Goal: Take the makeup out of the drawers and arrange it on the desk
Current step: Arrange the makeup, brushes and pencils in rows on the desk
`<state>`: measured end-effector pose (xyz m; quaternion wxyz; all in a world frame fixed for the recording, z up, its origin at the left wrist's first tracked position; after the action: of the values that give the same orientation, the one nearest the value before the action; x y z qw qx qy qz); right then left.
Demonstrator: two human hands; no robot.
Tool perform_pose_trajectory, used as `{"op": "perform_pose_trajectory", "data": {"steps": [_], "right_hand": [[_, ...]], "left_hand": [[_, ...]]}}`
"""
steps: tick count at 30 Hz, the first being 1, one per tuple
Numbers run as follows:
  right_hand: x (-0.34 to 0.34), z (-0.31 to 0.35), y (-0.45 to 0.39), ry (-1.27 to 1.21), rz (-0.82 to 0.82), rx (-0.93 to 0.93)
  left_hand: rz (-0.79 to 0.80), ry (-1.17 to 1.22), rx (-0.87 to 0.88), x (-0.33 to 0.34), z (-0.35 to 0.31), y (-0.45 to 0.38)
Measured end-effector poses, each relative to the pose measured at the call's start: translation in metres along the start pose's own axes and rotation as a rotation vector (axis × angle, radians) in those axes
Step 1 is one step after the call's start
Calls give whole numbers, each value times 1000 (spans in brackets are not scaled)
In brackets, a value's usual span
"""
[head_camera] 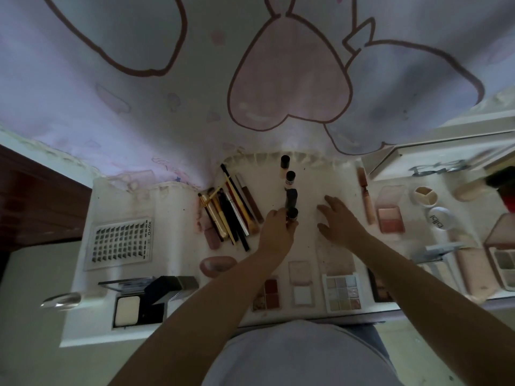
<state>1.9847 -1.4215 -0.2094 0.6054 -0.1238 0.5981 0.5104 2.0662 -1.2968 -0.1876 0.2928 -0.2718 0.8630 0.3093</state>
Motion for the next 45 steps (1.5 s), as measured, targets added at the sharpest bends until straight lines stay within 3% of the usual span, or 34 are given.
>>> {"op": "perform_pose_trajectory", "data": {"steps": [13,19,22,26,31,35,40,45], "right_hand": [[6,0,1,25,16,-14],[3,1,3,14,40,7],[1,3,2,15,51,13],[-1,1,1,28,69,9],[-1,0,3,49,84,2],[0,-3,4,45,99,-3],[11,-3,4,99,101,30],[14,7,-6,80,61,73]], "left_hand": [[-36,-83,-26,7,1,-6],[-70,-257,38,-11,13,-3],[-125,-334,-87,-34,20,-23],[-35,-414,-294,-44,25,-47],[-11,-422,-376,-38,29,-57],[-43,-294,-387,-42,26,-57],[-167,-219,-277,-62,16,-41],[-265,126,-187,-78,11,-19]]}}
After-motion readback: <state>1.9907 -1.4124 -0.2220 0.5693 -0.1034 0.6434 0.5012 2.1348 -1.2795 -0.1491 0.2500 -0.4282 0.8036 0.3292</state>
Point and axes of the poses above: each hand's wrist, its own y-axis away from the middle knuckle, its own x-axis out of the palm, z = x × y, the point moved 1 cm from there along -y, towards the middle knuckle, and after that the axes turned 2 degrees about x, right-handed, at the moved point
